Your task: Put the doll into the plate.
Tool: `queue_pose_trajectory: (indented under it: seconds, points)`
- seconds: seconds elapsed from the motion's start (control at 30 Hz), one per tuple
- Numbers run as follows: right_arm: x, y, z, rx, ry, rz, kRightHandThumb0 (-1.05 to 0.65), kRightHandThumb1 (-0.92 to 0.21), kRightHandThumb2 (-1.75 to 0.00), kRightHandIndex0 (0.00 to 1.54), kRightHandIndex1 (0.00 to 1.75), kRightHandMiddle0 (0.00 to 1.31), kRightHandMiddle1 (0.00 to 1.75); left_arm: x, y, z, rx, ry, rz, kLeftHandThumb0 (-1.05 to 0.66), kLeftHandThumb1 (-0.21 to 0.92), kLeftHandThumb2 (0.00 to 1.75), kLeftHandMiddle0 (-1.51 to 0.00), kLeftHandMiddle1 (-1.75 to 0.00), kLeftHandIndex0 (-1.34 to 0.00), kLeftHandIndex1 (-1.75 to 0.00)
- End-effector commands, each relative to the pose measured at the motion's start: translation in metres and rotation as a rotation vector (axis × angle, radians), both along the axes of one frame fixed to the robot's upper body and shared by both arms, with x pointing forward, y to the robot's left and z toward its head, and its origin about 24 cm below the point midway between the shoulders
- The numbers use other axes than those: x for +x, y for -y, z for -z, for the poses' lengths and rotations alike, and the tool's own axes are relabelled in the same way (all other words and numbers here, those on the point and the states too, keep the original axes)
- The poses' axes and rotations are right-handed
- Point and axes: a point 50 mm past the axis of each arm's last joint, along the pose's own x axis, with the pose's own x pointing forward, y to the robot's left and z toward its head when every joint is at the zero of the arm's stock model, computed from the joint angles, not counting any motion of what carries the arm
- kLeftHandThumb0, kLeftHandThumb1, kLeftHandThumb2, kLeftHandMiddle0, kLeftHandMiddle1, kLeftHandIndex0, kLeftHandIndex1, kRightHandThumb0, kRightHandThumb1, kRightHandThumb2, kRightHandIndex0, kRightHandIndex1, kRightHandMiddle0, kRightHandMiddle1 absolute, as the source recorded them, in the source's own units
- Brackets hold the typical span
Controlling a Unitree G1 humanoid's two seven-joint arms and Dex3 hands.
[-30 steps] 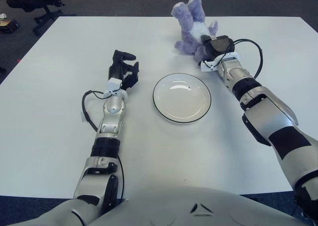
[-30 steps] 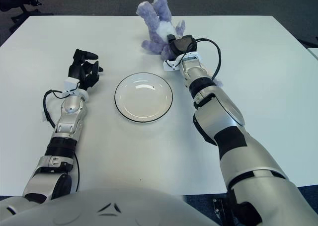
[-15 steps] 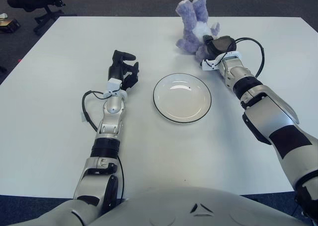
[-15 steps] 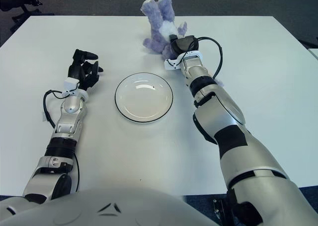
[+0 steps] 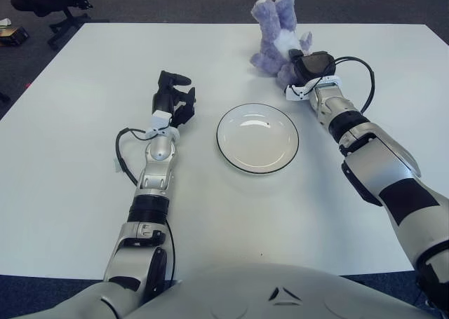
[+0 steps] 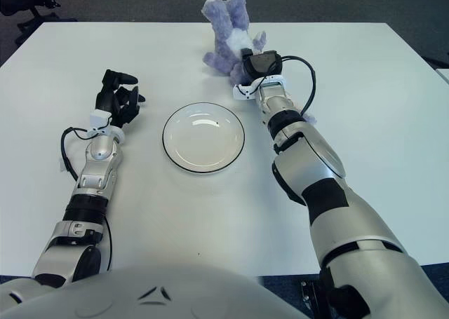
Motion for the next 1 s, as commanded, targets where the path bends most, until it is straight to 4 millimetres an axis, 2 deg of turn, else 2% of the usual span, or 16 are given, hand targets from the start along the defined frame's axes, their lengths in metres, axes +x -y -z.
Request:
queue_pose_trajectory:
  seconds: [0.0,0.13,0.3,0.47,0.97]
  points:
    - [-0.009,0.013,0.021,0.082,-0.072,-0.003,0.00,-0.53,-0.98,0.46,1.58,0.43,1.66,-0.002,-0.003,0.003,0.009,-0.011,-0.018,-0.35,0.92,0.50,-0.57,-1.58,-0.22,-1.73]
    - [-0.010,0.015,0.022,0.117,-0.069,-0.024,0.00,-0.43,-1.17,0.50,1.70,0.38,1.73,-0.002,-0.003,0.003,0.008,-0.010,-0.019,-0.35,0.92,0.50,-0.57,-1.58,-0.22,-1.73]
    - [-0.012,0.017,0.022,0.145,-0.061,-0.055,0.00,-0.32,-1.29,0.57,1.74,0.46,1.68,-0.002,-0.003,0.003,0.008,-0.009,-0.021,-0.35,0.92,0.50,-0.57,-1.58,-0.22,-1.73]
    - [-0.014,0.020,0.020,0.183,-0.041,-0.095,0.00,-0.30,-1.32,0.58,1.75,0.47,1.68,-0.002,-0.003,0.003,0.008,-0.009,-0.022,-0.35,0.92,0.50,-0.57,-1.58,-0.22,-1.73]
    - [-0.017,0.026,-0.006,0.272,0.095,-0.211,0.00,-0.28,-1.36,0.59,1.75,0.45,1.73,-0.001,-0.005,0.002,0.012,-0.010,-0.026,-0.35,0.92,0.50,-0.58,-1.58,-0.22,-1.73]
